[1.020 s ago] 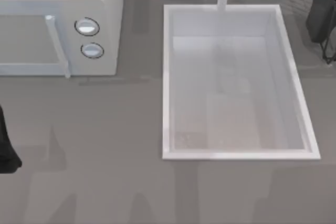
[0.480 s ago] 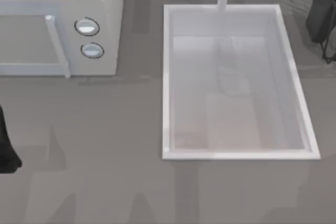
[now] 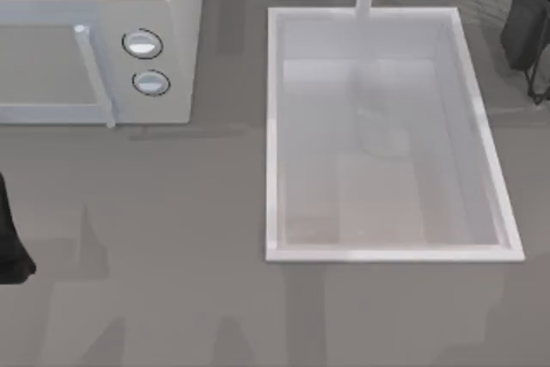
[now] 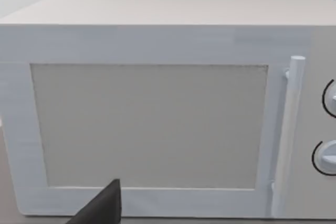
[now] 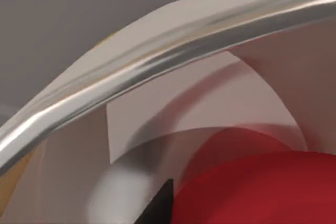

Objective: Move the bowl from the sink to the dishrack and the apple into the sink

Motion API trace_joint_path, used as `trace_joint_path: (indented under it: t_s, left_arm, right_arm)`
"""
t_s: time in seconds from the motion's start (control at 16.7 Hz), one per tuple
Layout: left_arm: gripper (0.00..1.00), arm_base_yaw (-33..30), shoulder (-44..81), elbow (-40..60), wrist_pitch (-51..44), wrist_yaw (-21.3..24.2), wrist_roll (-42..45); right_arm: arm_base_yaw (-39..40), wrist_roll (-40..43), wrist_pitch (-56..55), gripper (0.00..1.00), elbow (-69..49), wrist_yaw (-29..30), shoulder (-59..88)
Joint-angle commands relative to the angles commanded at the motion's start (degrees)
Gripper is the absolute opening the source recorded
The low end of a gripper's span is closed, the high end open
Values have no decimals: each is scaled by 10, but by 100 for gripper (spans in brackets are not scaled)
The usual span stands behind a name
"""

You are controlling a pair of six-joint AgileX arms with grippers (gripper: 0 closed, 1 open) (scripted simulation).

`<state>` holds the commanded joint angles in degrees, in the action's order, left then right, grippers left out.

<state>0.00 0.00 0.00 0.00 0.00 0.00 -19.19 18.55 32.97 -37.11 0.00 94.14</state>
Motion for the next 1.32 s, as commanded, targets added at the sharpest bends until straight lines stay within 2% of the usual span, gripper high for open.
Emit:
trace_joint_path:
  t_s: [0.72, 1.2, 1.26, 1.32]
  left_arm:
    - [100, 0, 0, 0, 0, 0, 0]
    - [100, 0, 0, 0, 0, 0, 0]
    - [100, 0, 0, 0, 0, 0, 0]
    - [100, 0, 0, 0, 0, 0, 0]
  right_arm:
    - [0, 0, 0, 2, 0, 0, 0]
    - [0, 0, 0, 0, 0, 0, 0]
    - [1, 0, 50, 0, -36, -3, -62]
    - [1, 0, 52, 0, -37, -3, -62]
